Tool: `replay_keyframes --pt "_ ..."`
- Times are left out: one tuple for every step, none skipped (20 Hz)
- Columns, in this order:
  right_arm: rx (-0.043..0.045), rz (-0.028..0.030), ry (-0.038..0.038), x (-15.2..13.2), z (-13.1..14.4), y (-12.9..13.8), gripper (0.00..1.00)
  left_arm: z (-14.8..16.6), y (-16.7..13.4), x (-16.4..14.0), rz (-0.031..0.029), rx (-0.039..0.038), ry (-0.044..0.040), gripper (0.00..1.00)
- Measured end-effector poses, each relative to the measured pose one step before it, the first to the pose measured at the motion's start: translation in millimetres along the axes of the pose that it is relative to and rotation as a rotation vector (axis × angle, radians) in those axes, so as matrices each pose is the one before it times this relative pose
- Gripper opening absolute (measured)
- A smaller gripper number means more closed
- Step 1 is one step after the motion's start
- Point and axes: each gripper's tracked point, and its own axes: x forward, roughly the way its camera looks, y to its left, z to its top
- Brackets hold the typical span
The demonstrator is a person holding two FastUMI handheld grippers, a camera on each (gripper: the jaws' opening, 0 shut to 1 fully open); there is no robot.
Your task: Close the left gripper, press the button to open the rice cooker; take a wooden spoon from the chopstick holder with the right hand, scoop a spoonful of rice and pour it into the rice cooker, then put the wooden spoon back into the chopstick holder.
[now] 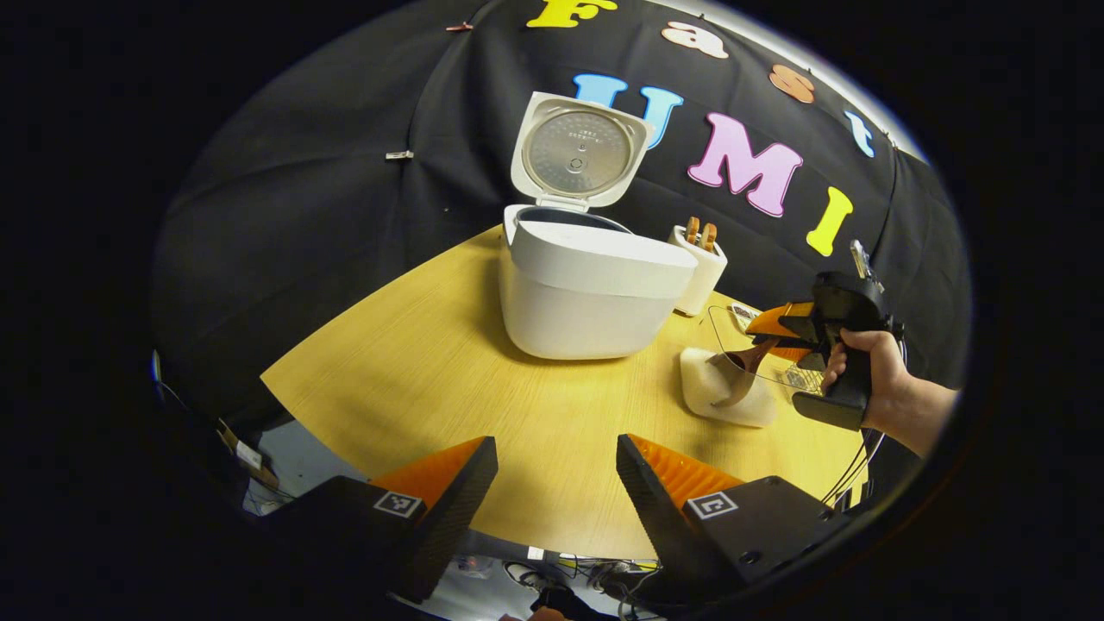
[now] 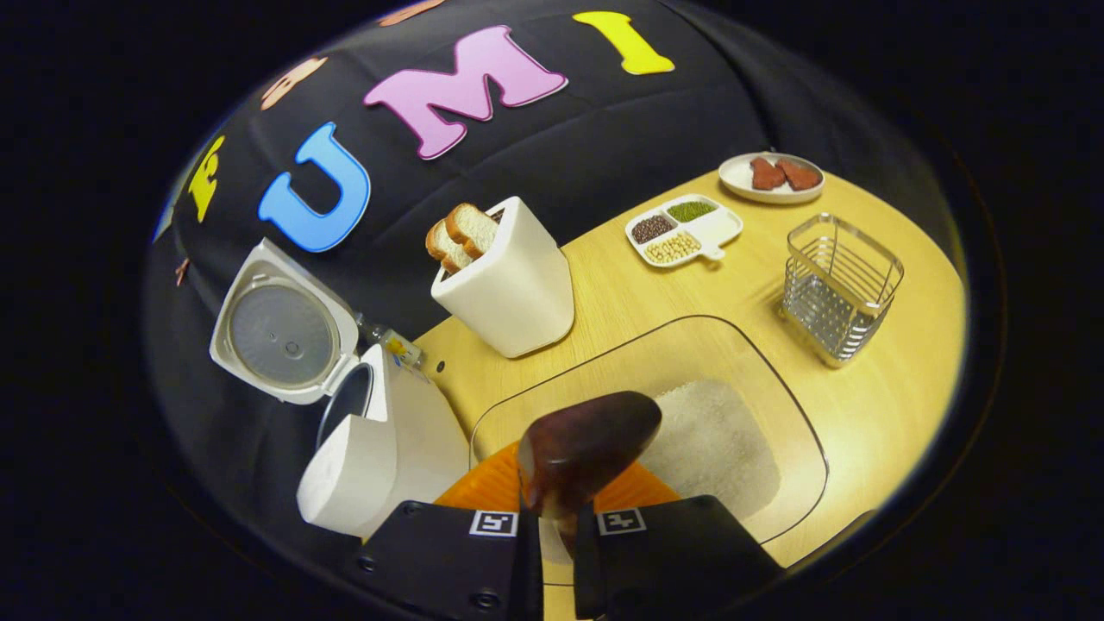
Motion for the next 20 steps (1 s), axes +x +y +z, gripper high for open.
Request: replay_keyframes --pt "0.04171 0.00271 0.00852 0.14 2.82 -1.97 0.19 0.62 0.32 -1.3 0.0034 -0.00192 -0.00215 0.96" --pt "0.04062 0.00245 0.00762 -1.35 1.32 -2.44 0.18 0.23 0.0 -0.77 0.00209 0.00078 -0.00258 0.98" --pt "0.04383 0.00294 0.00711 -0.88 2.93 -2.79 0.18 1.53 -0.48 -0.75 0.00151 0.00208 -0.00375 0.96" --pt "0.04759 0.00287 0.00544 -0.82 4.41 -3.56 0.18 1.62 -0.9 1.34 0.00022 0.00339 -0.00381 0.96" --pt "0.04828 0.00725 -0.00079 -2.78 5.91 -0.53 0.19 2.0 -1.01 -0.12 -0.00009 0.0043 -0.00417 0.96" --pt "0.04274 0.00561 -0.00357 -2.09 6.89 -0.66 0.18 0.71 -1.44 -0.17 -0.00096 0.00341 -0.00249 0.96" --pt "0.0327 0.00267 -0.00715 -4.2 5.14 -1.86 0.18 1.74 -0.62 0.08 -0.00206 0.00178 -0.00091 0.96" --pt "0.01997 0.00002 -0.01342 -4.16 8.44 -2.07 0.18 -0.37 -2.63 0.22 -0.00373 0.00086 -0.001 0.96" --pt "0.01368 -0.00275 -0.01497 -3.6 8.86 -1.96 0.19 1.88 -1.05 1.05 -0.00311 0.00152 -0.00183 0.96" --pt "0.01539 -0.00343 -0.01186 -4.55 7.89 -2.04 0.18 1.73 -1.83 0.73 -0.00347 0.0015 -0.00221 0.96" --pt "0.01884 -0.00113 -0.00981 -4.31 7.56 -2.01 0.19 1.33 -1.95 0.31 -0.00287 0.00113 -0.00204 0.96" --pt "0.02144 -0.00102 -0.01178 -5.98 7.81 -1.74 0.19 1.46 -1.46 0.1 -0.00463 0.00087 -0.00284 0.96" --pt "0.01848 -0.00069 -0.00935 -5.51 7.05 -1.03 0.19 2.08 -1.17 0.3 -0.00384 0.00198 -0.00286 0.96" --pt "0.01101 0.0019 -0.01097 -4.8 6.05 0.01 0.18 1.79 -0.5 0.28 -0.00357 0.00292 -0.00239 0.96" --pt "0.00553 -0.00157 -0.0123 -4.14 6.6 -0.55 0.19 2.24 -0.06 -0.43 -0.00371 0.00419 -0.0029 0.96" --pt "0.00319 -0.0089 -0.01357 -3.64 5.4 -2.65 0.18 -0.1 -0.7 1.3 -0.00304 0.00439 -0.00151 0.96" --pt "0.00389 -0.01125 -0.01485 -4.37 6.63 -3.12 0.18 1.4 0.52 0.79 -0.00329 0.00321 -0.00138 0.96" --pt "0.00756 -0.0063 -0.01311 -4.65 4.76 -0.8 0.18 1.16 0.34 0.32 -0.00297 0.00227 -0.00167 0.96" --pt "0.01174 0.00339 -0.00293 -3.85 3.86 1.02 0.18 1.51 0.05 1.09 -0.00289 0.00214 -0.00083 0.96" --pt "0.01556 0.00736 0.00315 -3.24 1.43 2.72 0.18 0.14 1.12 0.33 -0.00032 0.00291 -0.00113 0.96"
